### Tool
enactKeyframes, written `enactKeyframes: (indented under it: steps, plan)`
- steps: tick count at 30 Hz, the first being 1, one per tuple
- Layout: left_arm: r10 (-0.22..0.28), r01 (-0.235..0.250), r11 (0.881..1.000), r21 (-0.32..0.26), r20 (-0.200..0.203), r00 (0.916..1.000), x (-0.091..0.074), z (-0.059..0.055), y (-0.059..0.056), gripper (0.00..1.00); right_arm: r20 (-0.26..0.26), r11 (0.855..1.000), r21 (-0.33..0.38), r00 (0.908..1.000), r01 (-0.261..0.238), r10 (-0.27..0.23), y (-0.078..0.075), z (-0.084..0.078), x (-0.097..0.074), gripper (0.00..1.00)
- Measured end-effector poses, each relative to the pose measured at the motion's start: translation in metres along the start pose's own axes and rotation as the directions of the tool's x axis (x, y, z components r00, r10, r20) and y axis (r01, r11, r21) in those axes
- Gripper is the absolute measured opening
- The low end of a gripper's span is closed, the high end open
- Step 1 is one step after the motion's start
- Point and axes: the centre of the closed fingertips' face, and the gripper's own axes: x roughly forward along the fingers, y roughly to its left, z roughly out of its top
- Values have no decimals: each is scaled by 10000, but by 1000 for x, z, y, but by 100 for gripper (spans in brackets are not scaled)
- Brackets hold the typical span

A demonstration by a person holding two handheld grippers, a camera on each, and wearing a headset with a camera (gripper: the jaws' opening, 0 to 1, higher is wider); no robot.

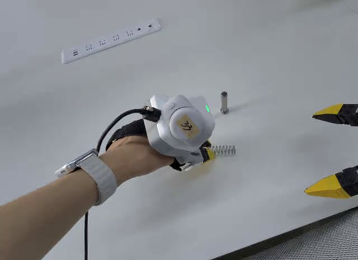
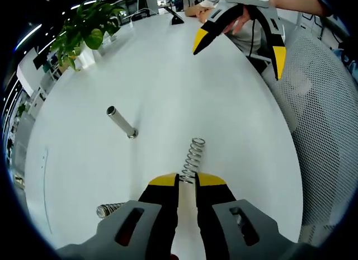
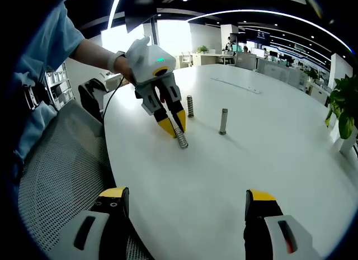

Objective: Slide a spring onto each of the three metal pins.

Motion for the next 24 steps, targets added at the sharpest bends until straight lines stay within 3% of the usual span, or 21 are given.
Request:
enactKeyframes:
  steps: [7, 16, 24]
  plan:
    - [-7, 8, 9989, -466, 28, 10000, -2, -2, -2, 7, 1, 10000, -49, 10000, -76, 76, 3, 3, 2, 85]
    - [370, -238, 9864, -1623, 790, 9962, -15, 1, 0, 7, 42, 9996, -263, 9999, -130, 131, 4, 10, 2, 85]
    - [779, -489, 9708, -2348, 1157, 9902, -31, -4, -3, 7, 63, 9987, -459, 9998, -211, 214, 8, 18, 4, 84]
